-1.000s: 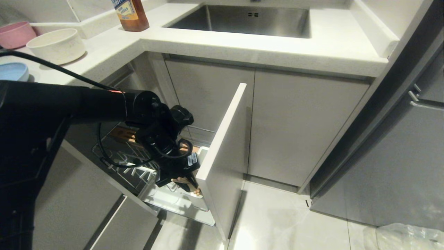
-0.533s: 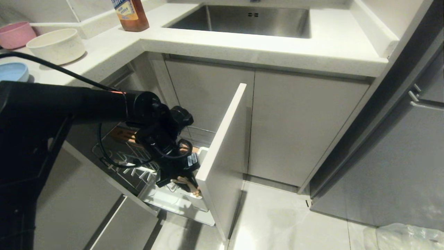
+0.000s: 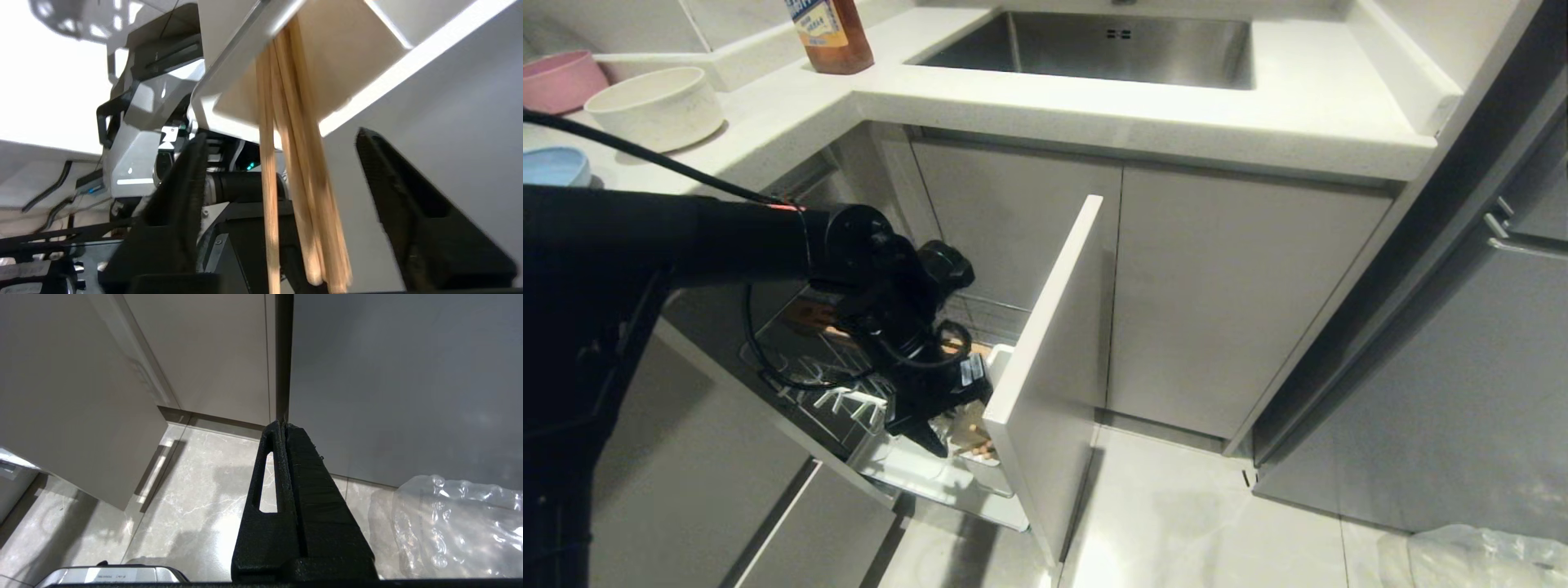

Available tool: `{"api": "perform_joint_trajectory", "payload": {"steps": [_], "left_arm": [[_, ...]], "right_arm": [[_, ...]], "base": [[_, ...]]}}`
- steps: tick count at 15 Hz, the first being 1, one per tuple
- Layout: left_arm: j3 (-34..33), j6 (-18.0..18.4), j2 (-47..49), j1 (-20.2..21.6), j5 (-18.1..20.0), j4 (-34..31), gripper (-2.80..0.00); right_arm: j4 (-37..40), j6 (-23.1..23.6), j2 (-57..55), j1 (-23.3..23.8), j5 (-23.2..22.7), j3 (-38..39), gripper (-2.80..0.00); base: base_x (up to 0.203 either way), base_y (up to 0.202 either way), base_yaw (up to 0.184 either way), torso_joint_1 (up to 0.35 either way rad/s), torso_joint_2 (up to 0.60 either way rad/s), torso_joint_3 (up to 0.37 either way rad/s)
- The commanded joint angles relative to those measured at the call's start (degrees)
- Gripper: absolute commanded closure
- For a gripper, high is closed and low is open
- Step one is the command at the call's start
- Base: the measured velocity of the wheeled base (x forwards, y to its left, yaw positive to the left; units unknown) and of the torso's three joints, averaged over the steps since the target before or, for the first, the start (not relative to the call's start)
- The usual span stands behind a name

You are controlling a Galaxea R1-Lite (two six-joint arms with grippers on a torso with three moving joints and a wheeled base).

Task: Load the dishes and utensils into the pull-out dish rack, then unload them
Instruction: Pick up the chopsticks and place it in the cupboard, then pick up the spoon and place it in the cupboard

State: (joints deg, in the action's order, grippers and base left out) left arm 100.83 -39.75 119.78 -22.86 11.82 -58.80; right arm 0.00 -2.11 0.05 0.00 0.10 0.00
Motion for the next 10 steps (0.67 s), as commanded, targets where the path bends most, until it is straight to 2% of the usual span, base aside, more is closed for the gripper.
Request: {"api": "perform_joint_trajectory", "payload": {"steps": [1, 8, 9, 10], "left_arm": [[0.0, -0.3, -2.2, 0.0, 0.1, -0.3, -2.80], [0.6, -0.3, -12.7, -0.1, -0.1, -2.5, -2.80], [0.6, -0.3, -14.5, -0.1, -0.2, -2.5, 0.00], [0.6, -0.3, -16.1, -0.2, -0.4, -2.5, 0.00]], "right_arm": [[0.0, 0.0, 0.0, 0.0, 0.0, 0.0, 0.00], [0.0, 0.0, 0.0, 0.0, 0.0, 0.0, 0.00], [0.0, 0.0, 0.0, 0.0, 0.0, 0.0, 0.00], [0.0, 0.0, 0.0, 0.0, 0.0, 0.0, 0.00]], "base": [[0.000, 0.000, 0.000, 0.000, 0.00, 0.000], [0.000, 0.000, 0.000, 0.000, 0.00, 0.000], [0.000, 0.000, 0.000, 0.000, 0.00, 0.000], [0.000, 0.000, 0.000, 0.000, 0.00, 0.000]]}}
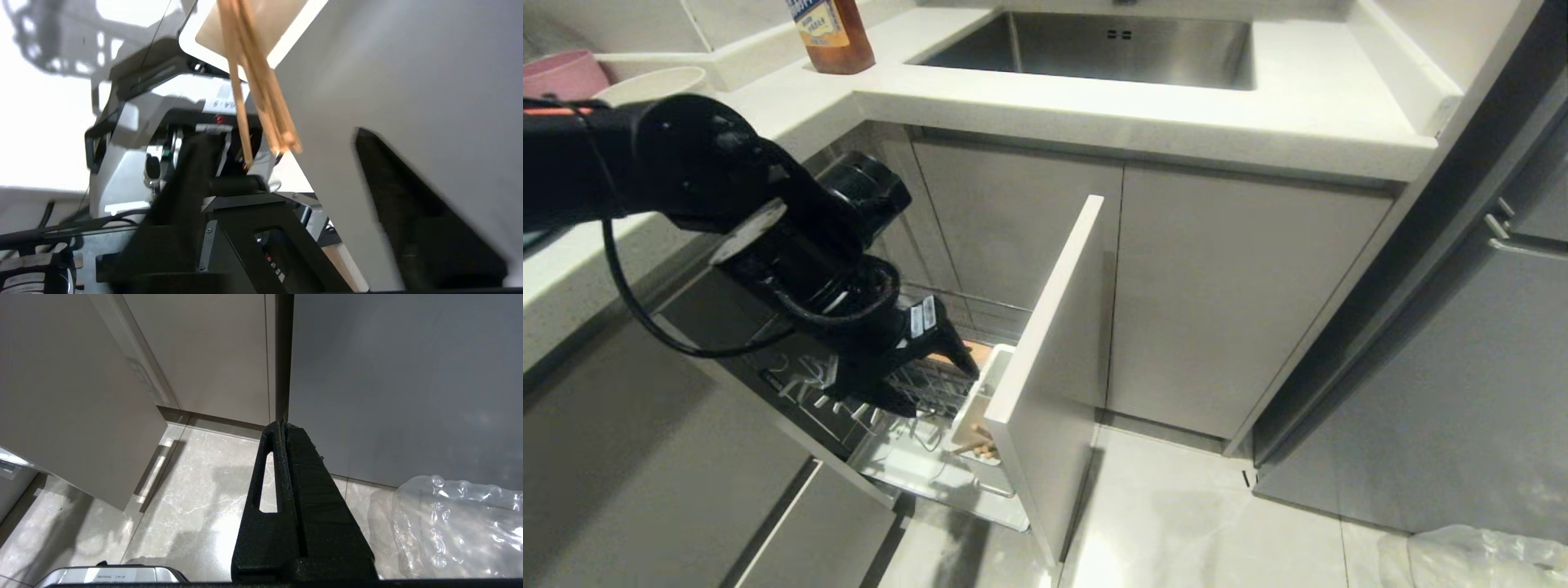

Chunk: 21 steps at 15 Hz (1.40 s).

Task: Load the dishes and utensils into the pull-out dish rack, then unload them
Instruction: Pick up the spoon and place it in the cupboard

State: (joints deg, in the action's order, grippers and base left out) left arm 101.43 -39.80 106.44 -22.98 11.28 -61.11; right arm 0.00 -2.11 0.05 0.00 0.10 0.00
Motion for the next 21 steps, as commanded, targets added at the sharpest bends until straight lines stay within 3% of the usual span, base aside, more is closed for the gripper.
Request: {"api": "perform_joint_trajectory", "payload": {"steps": [1, 7, 10, 14, 16, 21], "left_arm": [[0.1, -0.3, -4.1, 0.0, -0.2, -0.2, 0.00], [1.0, -0.2, -13.9, 0.0, -1.7, -0.1, 0.00], [2.1, -0.2, -19.1, 0.0, -6.0, 0.3, 0.00], [2.3, 0.2, -24.4, 0.4, -16.0, 4.3, 0.00], [3.4, 0.6, -25.1, 3.5, -18.8, 5.9, 0.00], [7.9, 5.6, -26.1, 16.2, -19.1, 7.0, 0.00]], "right_arm": [[0.0, 0.0, 0.0, 0.0, 0.0, 0.0, 0.00], [0.0, 0.0, 0.0, 0.0, 0.0, 0.0, 0.00], [0.0, 0.0, 0.0, 0.0, 0.0, 0.0, 0.00], [0.0, 0.0, 0.0, 0.0, 0.0, 0.0, 0.00], [0.0, 0.0, 0.0, 0.0, 0.0, 0.0, 0.00], [0.0, 0.0, 0.0, 0.0, 0.0, 0.0, 0.00]], "base": [[0.000, 0.000, 0.000, 0.000, 0.00, 0.000], [0.000, 0.000, 0.000, 0.000, 0.00, 0.000], [0.000, 0.000, 0.000, 0.000, 0.00, 0.000], [0.000, 0.000, 0.000, 0.000, 0.00, 0.000], [0.000, 0.000, 0.000, 0.000, 0.00, 0.000], [0.000, 0.000, 0.000, 0.000, 0.00, 0.000]]}}
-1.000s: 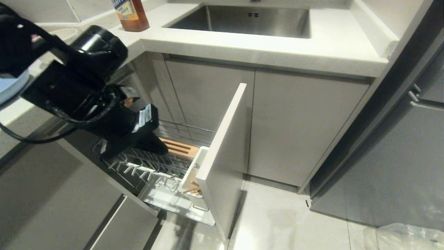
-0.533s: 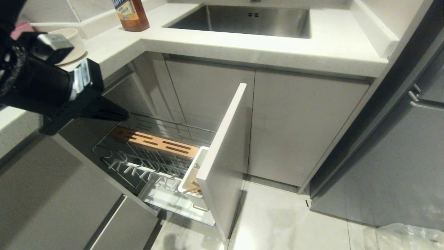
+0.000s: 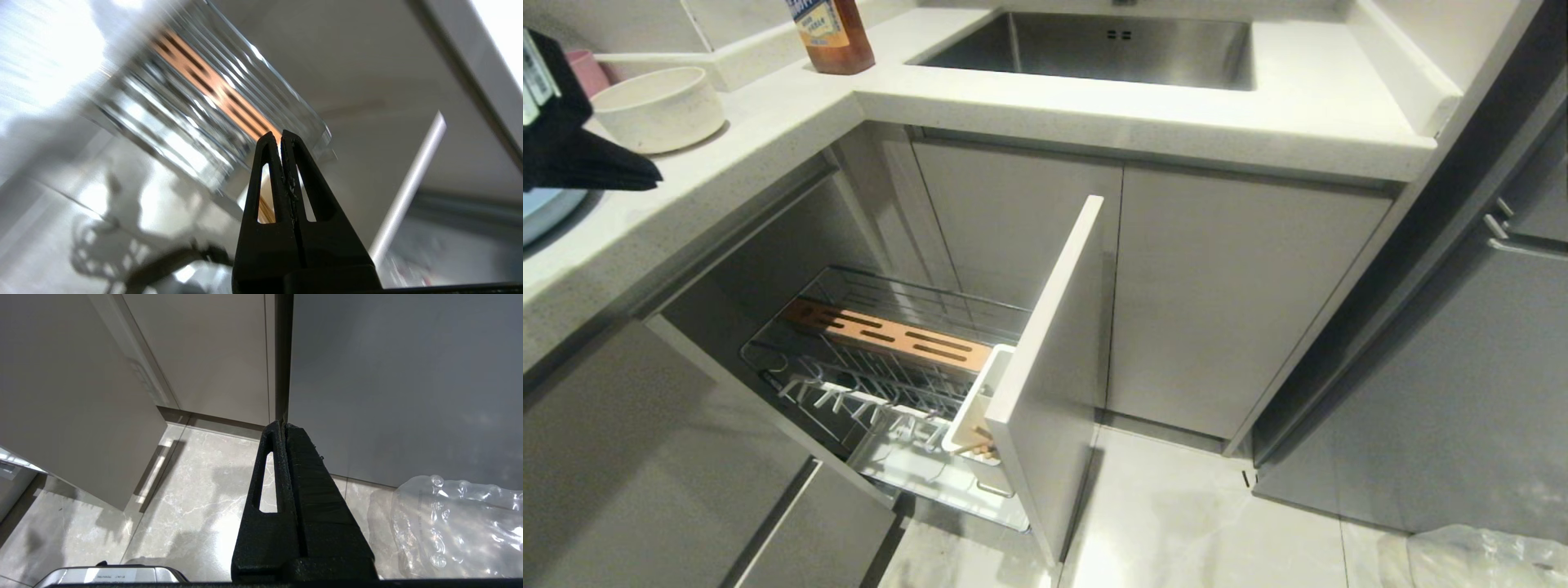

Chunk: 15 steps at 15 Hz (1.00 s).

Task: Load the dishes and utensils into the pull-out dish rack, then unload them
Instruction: Pick up the spoon and place it in the cupboard

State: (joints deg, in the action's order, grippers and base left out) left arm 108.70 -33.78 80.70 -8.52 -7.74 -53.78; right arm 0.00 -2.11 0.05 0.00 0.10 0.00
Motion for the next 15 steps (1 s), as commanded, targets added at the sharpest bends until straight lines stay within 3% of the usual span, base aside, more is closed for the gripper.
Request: {"api": "perform_joint_trajectory", "payload": {"steps": [1, 9, 13, 15], "left_arm": [[1.0, 1.6, -1.0, 4.7, -0.1, 0.6, 0.00], [0.8, 16.0, -4.8, 32.0, 0.0, 4.8, 0.00], [0.8, 27.8, -3.2, 43.2, 0.4, 7.1, 0.00], [0.9, 32.8, -0.9, 47.4, 3.2, 7.6, 0.00]], "right_arm": [[0.0, 0.0, 0.0, 0.0, 0.0, 0.0, 0.00], [0.0, 0.0, 0.0, 0.0, 0.0, 0.0, 0.00], [0.0, 0.0, 0.0, 0.0, 0.0, 0.0, 0.00], [0.0, 0.0, 0.0, 0.0, 0.0, 0.0, 0.00]], "base": [[0.000, 0.000, 0.000, 0.000, 0.00, 0.000], [0.000, 0.000, 0.000, 0.000, 0.00, 0.000], [0.000, 0.000, 0.000, 0.000, 0.00, 0.000], [0.000, 0.000, 0.000, 0.000, 0.00, 0.000]]}}
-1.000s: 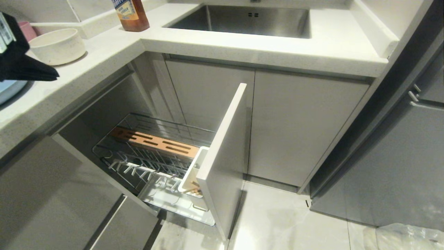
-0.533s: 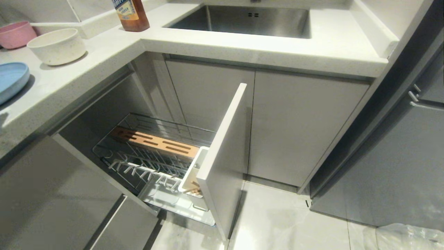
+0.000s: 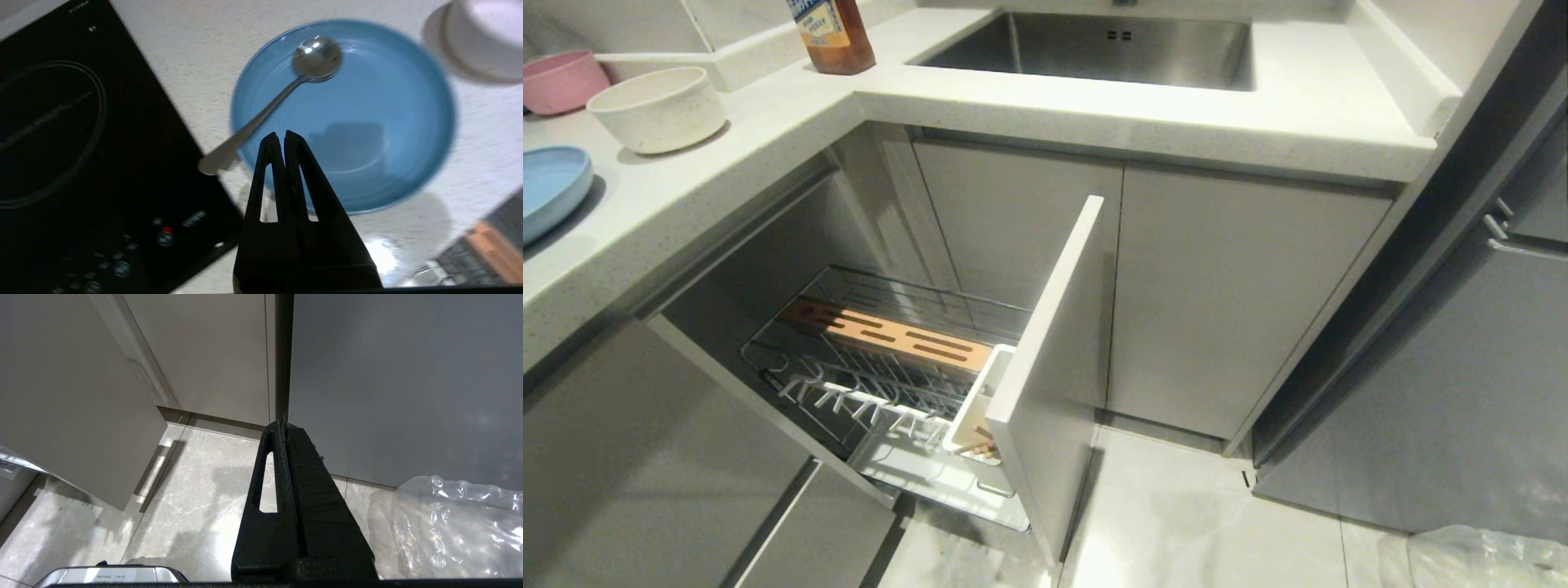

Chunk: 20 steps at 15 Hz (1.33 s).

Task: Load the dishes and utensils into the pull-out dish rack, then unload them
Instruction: Pick up the spoon and place it in the cupboard

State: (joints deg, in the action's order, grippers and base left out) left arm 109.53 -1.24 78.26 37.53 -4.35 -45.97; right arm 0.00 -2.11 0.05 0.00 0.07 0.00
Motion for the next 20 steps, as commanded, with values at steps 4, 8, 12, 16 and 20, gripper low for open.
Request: {"api": "perform_joint_trajectory", "payload": {"steps": [4, 8, 12, 16, 20], "left_arm": [[0.4, 9.8, 5.4, 11.0, 15.6, -0.9, 0.00], [0.6, 11.9, 9.6, 15.1, 25.2, -1.0, 0.00], [0.5, 11.8, 11.5, 17.3, 27.8, -1.1, -2.80], [0.4, 11.3, 13.4, 17.3, 30.8, -1.1, -2.80], [0.2, 11.1, 14.9, 17.4, 35.2, -1.1, -2.80]], "right_arm": [[0.0, 0.0, 0.0, 0.0, 0.0, 0.0, 0.00], [0.0, 0.0, 0.0, 0.0, 0.0, 0.0, 0.00], [0.0, 0.0, 0.0, 0.0, 0.0, 0.0, 0.00], [0.0, 0.0, 0.0, 0.0, 0.0, 0.0, 0.00], [0.0, 0.0, 0.0, 0.0, 0.0, 0.0, 0.00]], "base": [[0.000, 0.000, 0.000, 0.000, 0.00, 0.000], [0.000, 0.000, 0.000, 0.000, 0.00, 0.000], [0.000, 0.000, 0.000, 0.000, 0.00, 0.000], [0.000, 0.000, 0.000, 0.000, 0.00, 0.000], [0.000, 0.000, 0.000, 0.000, 0.00, 0.000]]}}
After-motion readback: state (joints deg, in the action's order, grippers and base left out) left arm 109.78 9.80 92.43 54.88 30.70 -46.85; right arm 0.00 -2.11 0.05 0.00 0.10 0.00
